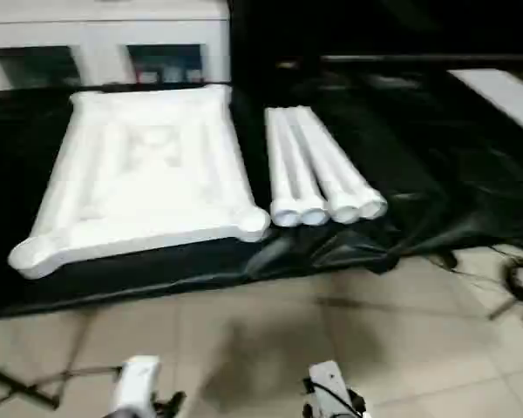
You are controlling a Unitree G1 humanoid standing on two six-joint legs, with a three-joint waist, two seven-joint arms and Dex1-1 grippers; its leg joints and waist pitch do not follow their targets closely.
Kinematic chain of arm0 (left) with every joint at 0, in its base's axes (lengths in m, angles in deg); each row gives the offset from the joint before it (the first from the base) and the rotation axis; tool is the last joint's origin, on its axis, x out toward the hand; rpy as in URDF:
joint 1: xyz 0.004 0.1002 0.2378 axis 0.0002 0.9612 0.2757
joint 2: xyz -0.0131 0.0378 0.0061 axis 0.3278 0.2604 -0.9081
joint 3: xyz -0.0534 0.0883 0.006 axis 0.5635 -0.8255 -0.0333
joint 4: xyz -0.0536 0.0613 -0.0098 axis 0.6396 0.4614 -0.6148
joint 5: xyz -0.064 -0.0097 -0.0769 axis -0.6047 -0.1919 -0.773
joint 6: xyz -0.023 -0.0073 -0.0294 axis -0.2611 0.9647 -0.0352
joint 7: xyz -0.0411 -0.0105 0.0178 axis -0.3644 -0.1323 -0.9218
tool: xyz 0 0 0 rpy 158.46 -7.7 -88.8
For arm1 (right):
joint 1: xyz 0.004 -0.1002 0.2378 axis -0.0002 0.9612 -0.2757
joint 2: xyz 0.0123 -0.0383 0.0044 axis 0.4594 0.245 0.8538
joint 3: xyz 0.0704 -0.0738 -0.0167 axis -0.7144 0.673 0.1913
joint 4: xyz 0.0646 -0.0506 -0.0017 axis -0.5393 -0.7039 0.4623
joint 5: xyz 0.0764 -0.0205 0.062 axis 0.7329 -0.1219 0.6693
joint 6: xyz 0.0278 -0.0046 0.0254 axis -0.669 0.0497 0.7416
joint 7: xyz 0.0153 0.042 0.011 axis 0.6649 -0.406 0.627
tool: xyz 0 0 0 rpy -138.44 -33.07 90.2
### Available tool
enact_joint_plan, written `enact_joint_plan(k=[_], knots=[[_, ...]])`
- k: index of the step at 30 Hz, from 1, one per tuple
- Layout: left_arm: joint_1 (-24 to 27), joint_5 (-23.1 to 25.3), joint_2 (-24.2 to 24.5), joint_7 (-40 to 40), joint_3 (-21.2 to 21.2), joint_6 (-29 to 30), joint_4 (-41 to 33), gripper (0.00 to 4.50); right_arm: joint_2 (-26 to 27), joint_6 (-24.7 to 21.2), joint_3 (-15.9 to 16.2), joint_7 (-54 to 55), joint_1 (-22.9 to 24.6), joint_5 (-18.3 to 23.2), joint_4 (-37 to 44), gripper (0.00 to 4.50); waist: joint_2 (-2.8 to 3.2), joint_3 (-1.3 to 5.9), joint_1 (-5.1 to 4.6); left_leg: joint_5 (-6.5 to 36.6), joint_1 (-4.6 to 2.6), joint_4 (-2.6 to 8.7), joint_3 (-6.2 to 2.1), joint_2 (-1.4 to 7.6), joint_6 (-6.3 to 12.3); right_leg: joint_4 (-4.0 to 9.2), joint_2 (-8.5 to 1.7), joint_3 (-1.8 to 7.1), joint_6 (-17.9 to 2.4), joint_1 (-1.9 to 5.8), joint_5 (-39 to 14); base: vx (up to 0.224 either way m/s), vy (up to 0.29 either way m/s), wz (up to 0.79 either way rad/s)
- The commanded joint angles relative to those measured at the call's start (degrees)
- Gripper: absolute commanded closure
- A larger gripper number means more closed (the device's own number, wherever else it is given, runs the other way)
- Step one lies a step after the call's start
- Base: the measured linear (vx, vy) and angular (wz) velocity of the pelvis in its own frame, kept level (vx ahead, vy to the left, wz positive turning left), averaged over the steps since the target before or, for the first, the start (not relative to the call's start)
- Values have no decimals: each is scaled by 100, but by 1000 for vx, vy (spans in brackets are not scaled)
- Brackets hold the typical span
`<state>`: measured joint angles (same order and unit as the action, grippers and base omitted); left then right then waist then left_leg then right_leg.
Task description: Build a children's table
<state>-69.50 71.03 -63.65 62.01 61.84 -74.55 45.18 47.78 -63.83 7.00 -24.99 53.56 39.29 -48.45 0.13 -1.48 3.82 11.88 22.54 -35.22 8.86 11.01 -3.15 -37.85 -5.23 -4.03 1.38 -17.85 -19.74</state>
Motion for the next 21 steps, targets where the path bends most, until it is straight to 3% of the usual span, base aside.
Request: enact_joint_plan(k=[1,2,3,4,5,7,8,9,10,12,13,15,17,18,21], knots=[[172,45,79,-244,-134,-231,-374,10,-43,232,75,-196,-115,-117,68,0,42,153,2,935,-80,527,-128,364,697,529,-397,221,-1362,47,916,0,0,0],[233,106,109,-265,-185,-375,-427,10,-63,334,155,-218,-141,-217,69,0,24,141,-25,807,-52,532,-122,363,713,518,-389,214,-1370,67,1150,0,0,0],[402,77,130,-360,-201,-524,-719,10,-232,519,-3,-718,-175,-27,185,0,5,147,-36,721,-81,520,-111,356,733,512,-371,211,-1362,51,1361,0,0,0],[533,13,127,-434,-186,-573,-963,10,-369,629,-217,-1183,-179,232,283,0,-38,168,-26,792,-46,507,-103,379,831,493,-426,214,-1354,106,1561,0,0,0],[670,-30,138,-498,-197,-605,-1257,10,-617,761,-402,-1737,-180,483,458,0,-50,161,-22,772,-52,502,-90,385,882,508,-414,214,-1325,97,1648,0,0,0],[863,-79,167,-608,-235,-616,-1673,10,-761,945,-448,-2200,-107,640,691,0,-66,161,7,531,-91,445,-51,380,1057,481,-373,220,-1337,49,2013,0,0,0],[1210,-106,252,-738,-316,-517,-2447,10,-768,1045,-451,-2750,89,867,1100,0,-62,154,28,447,-64,437,-39,379,1119,469,-389,214,-1330,53,2101,0,0,0],[1372,-97,302,-772,-359,-443,-2812,10,-743,1030,-457,-2974,186,980,1290,0,-30,146,48,587,-47,450,-41,395,1152,482,-420,209,-1253,50,2129,0,0,0],[1534,-170,335,-844,-377,-342,-3164,10,-740,1053,-439,-3146,301,1063,1479,0,-48,139,15,722,-53,459,-31,392,1132,486,-381,213,-1234,30,2073,0,0,0],[1694,-260,378,-939,-400,-244,-3510,10,-764,1151,-427,-3235,409,1112,1612,0,-49,130,16,870,-76,485,-24,390,985,507,-362,219,-1286,9,1843,0,0,0],[1981,-374,520,-1097,-488,-103,-4143,10,-808,1418,-477,-3361,559,1182,1667,0,-7,120,12,1140,-93,521,-19,400,827,527,-360,228,-1341,-12,1482,0,0,0],[2275,-410,695,-1230,-586,-83,-4788,10,-805,1722,-603,-3548,820,1324,1744,0,-27,80,-12,1481,-83,563,-11,396,643,587,-337,242,-1368,-15,911,0,0,0],[2334,-419,710,-1262,-583,-62,-4937,10,-801,1779,-654,-3640,885,1362,1765,0,-41,49,-39,1770,-90,591,7,382,472,639,-328,270,-1324,-34,316,0,0,0],[2478,-483,774,-1375,-637,29,-5349,10,-839,2090,-758,-3698,937,1323,1397,0,-18,49,-51,1848,-93,601,9,375,380,663,-346,288,-1306,-46,-11,0,0,0],[2665,-562,866,-1492,-700,272,-5895,10,-868,2419,-831,-3757,1097,1322,1095,0,53,-9,-62,2021,-107,636,16,368,217,728,-351,324,-1305,-93,-514,0,0,0]])
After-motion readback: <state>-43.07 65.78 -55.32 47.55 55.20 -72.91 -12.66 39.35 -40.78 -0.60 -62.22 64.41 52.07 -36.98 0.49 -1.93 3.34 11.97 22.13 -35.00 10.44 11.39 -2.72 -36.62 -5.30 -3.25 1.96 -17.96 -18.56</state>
